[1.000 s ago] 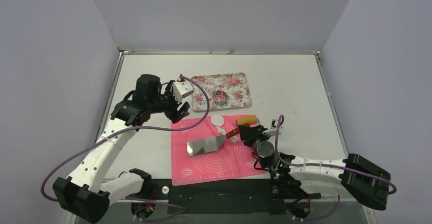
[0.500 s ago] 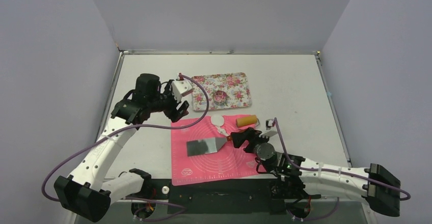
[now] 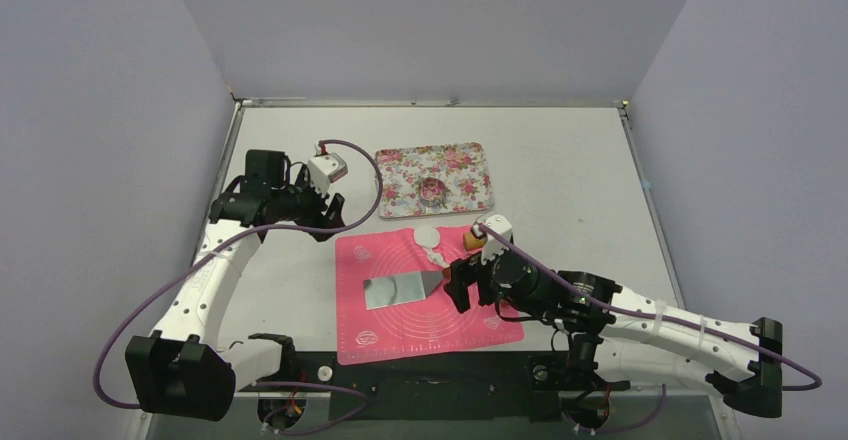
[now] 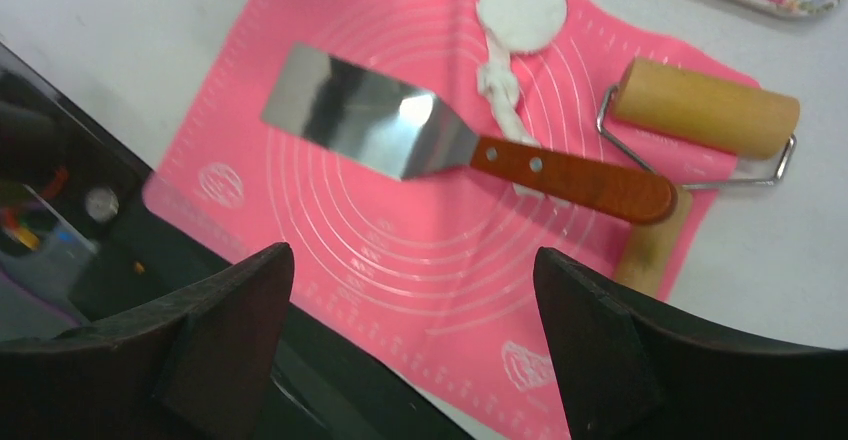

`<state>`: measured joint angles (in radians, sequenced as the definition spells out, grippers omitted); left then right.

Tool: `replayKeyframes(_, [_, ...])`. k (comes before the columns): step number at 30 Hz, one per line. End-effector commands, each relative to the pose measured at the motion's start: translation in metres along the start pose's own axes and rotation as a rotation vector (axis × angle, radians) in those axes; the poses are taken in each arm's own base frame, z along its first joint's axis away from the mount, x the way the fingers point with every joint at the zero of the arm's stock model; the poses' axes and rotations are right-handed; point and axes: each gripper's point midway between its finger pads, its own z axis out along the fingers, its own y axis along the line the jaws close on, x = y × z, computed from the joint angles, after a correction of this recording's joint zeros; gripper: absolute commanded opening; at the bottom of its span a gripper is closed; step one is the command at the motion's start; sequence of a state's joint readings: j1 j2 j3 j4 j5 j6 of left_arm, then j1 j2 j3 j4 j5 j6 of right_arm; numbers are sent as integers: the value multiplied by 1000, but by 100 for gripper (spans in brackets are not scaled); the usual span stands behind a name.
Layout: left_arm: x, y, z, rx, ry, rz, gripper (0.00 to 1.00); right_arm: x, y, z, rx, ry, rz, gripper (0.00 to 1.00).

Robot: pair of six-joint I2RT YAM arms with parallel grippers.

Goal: Roll out the dumpling wrappers from the dough
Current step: Place the spatula on the work surface.

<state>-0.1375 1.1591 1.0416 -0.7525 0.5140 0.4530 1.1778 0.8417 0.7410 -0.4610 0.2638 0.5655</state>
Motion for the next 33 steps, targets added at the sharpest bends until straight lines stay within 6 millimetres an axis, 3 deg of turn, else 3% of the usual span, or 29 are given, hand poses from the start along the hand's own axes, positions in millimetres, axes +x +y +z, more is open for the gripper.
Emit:
replayKeyframes(1, [-10, -9, -5, 54, -48, 3, 63, 4, 5, -18, -87, 119, -241, 87])
replayKeyframes(2, [-8, -9, -5, 56, -46, -2, 63, -19, 15, -25, -132, 78, -283, 89])
replayKeyframes(4, [1, -8, -5, 60, -25, -7, 63, -43, 22, -29, -181, 65, -420, 90])
replayKeyframes(8, [21, 2, -7, 32, 39, -64, 63, -63, 14, -10, -175, 79, -603, 90])
replayKeyframes(11, [33, 6, -4, 33, 100, -102, 63, -51, 13, 4, -232, 180, -687, 89])
replayKeyframes(15, [58, 13, 5, 24, 220, -163, 63, -14, -26, 11, -212, 394, -905, 87])
replayKeyframes(16, [65, 18, 4, -1, 261, -171, 63, -16, -36, 14, -171, 410, -945, 86])
replayKeyframes(18, [76, 30, 5, -56, 321, -187, 63, -30, -55, 21, -144, 415, -858, 86])
replayKeyframes(20, [73, 49, 4, -134, 326, -228, 63, -66, -60, 27, -166, 331, -663, 85])
replayKeyframes(21, [68, 60, 5, -160, 322, -255, 63, -98, -60, 33, -154, 248, -584, 84])
replayKeyframes(22, [72, 67, 12, -173, 348, -318, 63, -120, -81, 33, -94, 202, -398, 83])
replayKeyframes(23, [61, 76, 15, -191, 331, -339, 63, -149, -93, 39, -42, 133, -320, 82])
replayKeyframes(24, [68, 89, 22, -218, 349, -430, 63, -160, -126, 42, 89, 108, -146, 82])
replayKeyframes(25, [62, 98, 25, -240, 337, -461, 63, -173, -142, 43, 159, 67, -78, 80])
replayKeyframes(26, [67, 104, 35, -258, 350, -537, 63, -173, -176, 44, 294, 59, 46, 79])
replayKeyframes(28, [64, 104, 47, -259, 343, -606, 63, -163, -210, 45, 445, 89, 124, 74])
replayKeyframes(30, [57, 92, 60, -258, 343, -568, 63, -142, -235, 49, 553, 149, 143, 69])
replayKeyframes(33, [63, 87, 74, -331, 355, -510, 63, -113, -250, 70, 599, 215, 163, 61])
